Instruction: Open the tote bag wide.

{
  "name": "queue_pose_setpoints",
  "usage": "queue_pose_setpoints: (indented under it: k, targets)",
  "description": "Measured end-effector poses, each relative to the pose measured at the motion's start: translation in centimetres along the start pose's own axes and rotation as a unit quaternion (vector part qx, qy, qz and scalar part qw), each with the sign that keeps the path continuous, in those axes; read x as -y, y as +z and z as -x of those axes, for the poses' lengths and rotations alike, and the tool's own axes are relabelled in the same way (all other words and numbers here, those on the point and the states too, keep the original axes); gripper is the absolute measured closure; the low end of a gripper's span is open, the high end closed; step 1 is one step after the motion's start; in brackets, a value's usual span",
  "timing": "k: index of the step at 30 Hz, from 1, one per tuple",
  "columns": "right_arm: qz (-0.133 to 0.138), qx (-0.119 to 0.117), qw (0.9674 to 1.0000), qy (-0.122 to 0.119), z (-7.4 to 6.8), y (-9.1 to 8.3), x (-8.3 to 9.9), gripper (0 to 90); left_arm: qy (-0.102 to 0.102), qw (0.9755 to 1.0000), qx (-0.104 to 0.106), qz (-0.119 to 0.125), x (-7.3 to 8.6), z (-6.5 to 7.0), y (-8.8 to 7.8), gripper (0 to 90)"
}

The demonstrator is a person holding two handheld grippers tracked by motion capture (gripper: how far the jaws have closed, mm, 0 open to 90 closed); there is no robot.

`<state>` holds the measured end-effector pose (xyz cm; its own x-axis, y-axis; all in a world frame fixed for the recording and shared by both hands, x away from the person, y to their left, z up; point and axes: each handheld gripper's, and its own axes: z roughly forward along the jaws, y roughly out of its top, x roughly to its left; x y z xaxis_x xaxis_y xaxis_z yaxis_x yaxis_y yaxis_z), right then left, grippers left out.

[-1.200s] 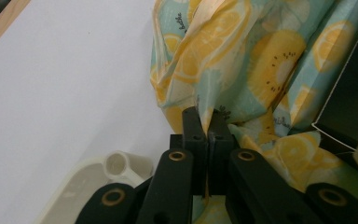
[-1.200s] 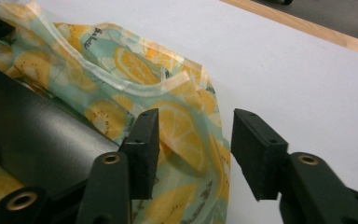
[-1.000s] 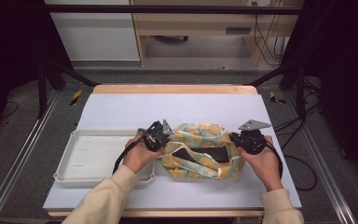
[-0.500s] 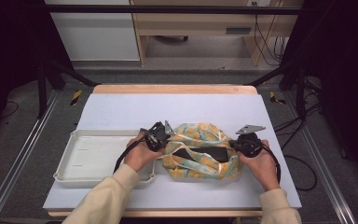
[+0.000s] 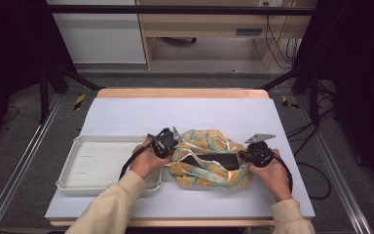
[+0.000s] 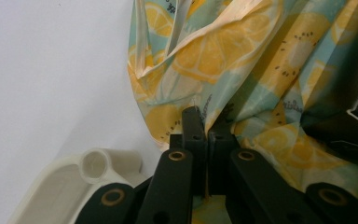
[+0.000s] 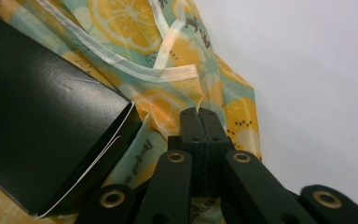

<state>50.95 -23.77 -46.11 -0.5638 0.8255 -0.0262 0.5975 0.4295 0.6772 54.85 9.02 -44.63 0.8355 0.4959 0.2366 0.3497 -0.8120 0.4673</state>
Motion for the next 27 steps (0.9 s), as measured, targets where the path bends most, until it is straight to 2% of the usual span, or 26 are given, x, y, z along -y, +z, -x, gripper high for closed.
queue_pose_setpoints:
  k: [10, 19, 20, 22, 23, 24, 26, 27]
  targets:
    - [-0.001, -0.002, 1.0, -0.003, -0.1, -0.2, 0.3, 90.0, 0.004, 0.9999, -0.01, 0.002, -0.2, -0.5, 0.3, 89.6]
    - [-0.002, -0.003, 1.0, 0.006, -0.3, -0.1, 0.5, 90.0, 0.003, 1.0, 0.001, -0.002, -0.3, -0.7, 0.3, 89.0]
    - [0.005, -0.004, 0.9999, 0.008, -0.2, -0.3, 0.5, 88.1, 0.001, 1.0, -0.002, 0.002, -0.3, -0.7, -0.1, 88.4]
    - [0.02, 0.006, 0.9997, 0.014, -0.2, -0.8, 0.4, 78.4, -0.007, 0.9997, -0.01, 0.023, -0.1, -0.7, -0.9, 83.9]
    - [0.027, 0.008, 0.9994, 0.021, -0.2, -1.1, 0.3, 73.4, -0.011, 0.9992, -0.017, 0.035, 0.0, -0.8, -1.5, 80.0]
    - [0.036, 0.015, 0.9991, 0.017, -0.2, -1.5, 0.2, 68.9, -0.016, 0.9984, -0.022, 0.049, 0.0, -0.8, -2.1, 74.4]
    - [0.052, 0.023, 0.9981, 0.023, -0.4, -2.3, -0.1, 56.9, -0.034, 0.9957, -0.031, 0.08, 0.3, -0.9, -3.3, 62.0]
    - [0.063, 0.028, 0.9973, 0.026, -0.5, -2.7, -0.2, 54.6, -0.036, 0.9949, -0.034, 0.088, 0.4, -0.9, -4.0, 57.5]
